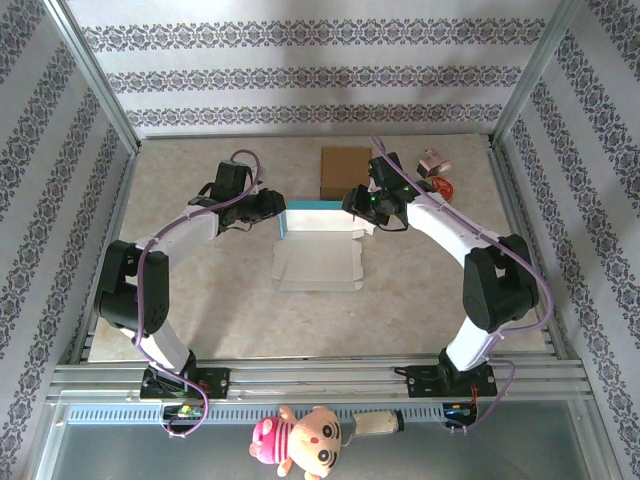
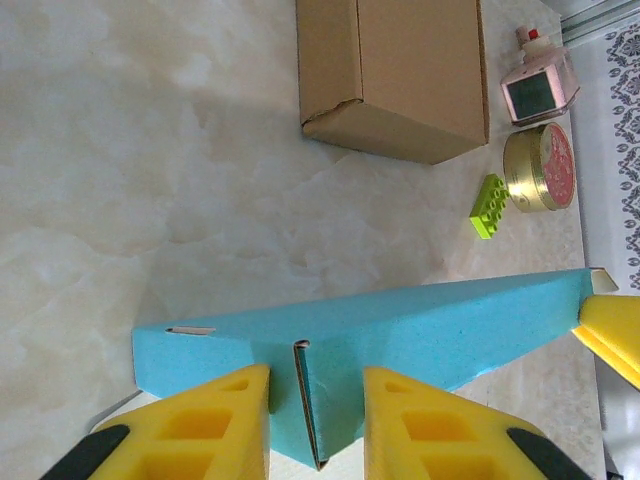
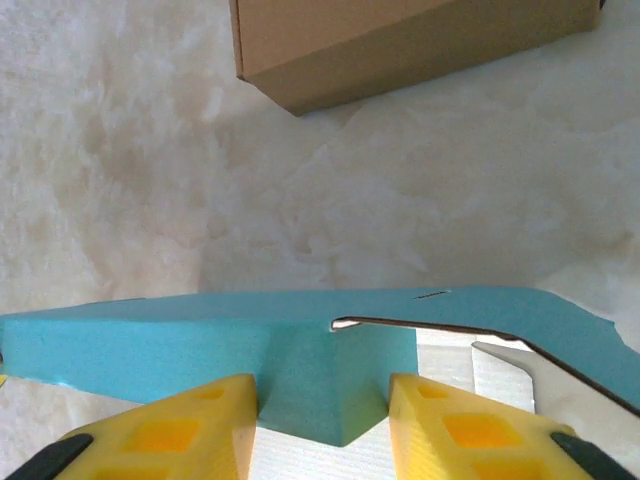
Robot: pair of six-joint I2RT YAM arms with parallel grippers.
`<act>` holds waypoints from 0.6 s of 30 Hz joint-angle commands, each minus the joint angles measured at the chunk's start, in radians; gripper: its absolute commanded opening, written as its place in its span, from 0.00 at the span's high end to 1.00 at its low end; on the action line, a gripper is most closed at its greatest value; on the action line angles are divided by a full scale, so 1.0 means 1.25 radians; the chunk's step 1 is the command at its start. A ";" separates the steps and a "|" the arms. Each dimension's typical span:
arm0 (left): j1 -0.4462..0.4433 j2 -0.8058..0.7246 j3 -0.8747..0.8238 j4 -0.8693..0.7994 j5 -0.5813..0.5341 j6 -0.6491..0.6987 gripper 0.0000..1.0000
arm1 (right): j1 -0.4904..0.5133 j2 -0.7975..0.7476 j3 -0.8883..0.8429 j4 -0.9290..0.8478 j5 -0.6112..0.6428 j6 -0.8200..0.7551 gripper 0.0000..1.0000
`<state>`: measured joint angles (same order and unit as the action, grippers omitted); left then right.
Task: Fold the paper box
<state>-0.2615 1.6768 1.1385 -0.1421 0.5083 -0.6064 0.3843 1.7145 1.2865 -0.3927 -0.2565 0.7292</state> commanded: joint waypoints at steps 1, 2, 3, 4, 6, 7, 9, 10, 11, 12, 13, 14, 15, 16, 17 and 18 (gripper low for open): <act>-0.007 -0.010 0.002 -0.013 0.019 0.019 0.74 | 0.020 0.020 0.008 0.033 -0.024 0.003 0.67; -0.007 -0.010 0.001 -0.013 0.020 0.019 0.74 | 0.021 0.023 0.005 0.039 -0.026 0.003 0.70; -0.008 -0.011 0.001 -0.013 0.019 0.019 0.74 | 0.022 0.023 0.003 0.041 -0.025 0.006 0.72; -0.008 -0.011 0.001 -0.013 0.018 0.019 0.74 | 0.021 0.024 0.001 0.045 -0.025 0.010 0.73; -0.007 -0.012 0.001 -0.012 0.018 0.019 0.74 | 0.021 0.024 -0.007 0.053 -0.026 0.014 0.77; -0.008 -0.012 0.001 -0.013 0.017 0.019 0.74 | 0.021 0.022 -0.008 0.053 -0.026 0.015 0.77; -0.007 -0.012 0.004 -0.012 0.016 0.020 0.74 | 0.018 0.017 -0.013 0.052 -0.027 0.015 0.81; -0.007 -0.012 0.005 -0.011 0.015 0.021 0.74 | 0.017 0.014 -0.013 0.054 -0.030 0.012 0.85; -0.007 -0.011 0.005 -0.009 0.013 0.018 0.74 | 0.016 0.010 -0.015 0.052 -0.032 0.011 0.86; -0.008 -0.010 0.004 -0.007 0.014 0.016 0.74 | 0.015 0.004 -0.017 0.052 -0.033 0.009 0.85; -0.008 -0.010 0.002 -0.005 0.013 0.015 0.74 | 0.013 0.000 -0.019 0.053 -0.030 0.008 0.82; -0.007 -0.009 0.001 -0.002 0.012 0.014 0.74 | 0.012 -0.006 -0.022 0.053 -0.029 0.007 0.79; -0.008 -0.009 -0.001 -0.002 0.009 0.014 0.74 | 0.010 -0.013 -0.024 0.052 -0.031 0.003 0.77; -0.008 -0.009 -0.003 -0.003 0.006 0.015 0.74 | 0.008 -0.021 -0.026 0.052 -0.036 0.001 0.74; -0.007 -0.009 -0.003 -0.005 0.000 0.017 0.74 | 0.007 -0.033 -0.028 0.049 -0.041 -0.006 0.68; -0.008 -0.009 -0.002 -0.009 -0.002 0.020 0.74 | 0.002 -0.051 -0.033 0.044 -0.041 -0.012 0.61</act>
<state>-0.2607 1.6768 1.1385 -0.1421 0.4969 -0.6064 0.3885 1.7088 1.2667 -0.3389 -0.2684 0.7414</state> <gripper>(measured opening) 0.260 0.350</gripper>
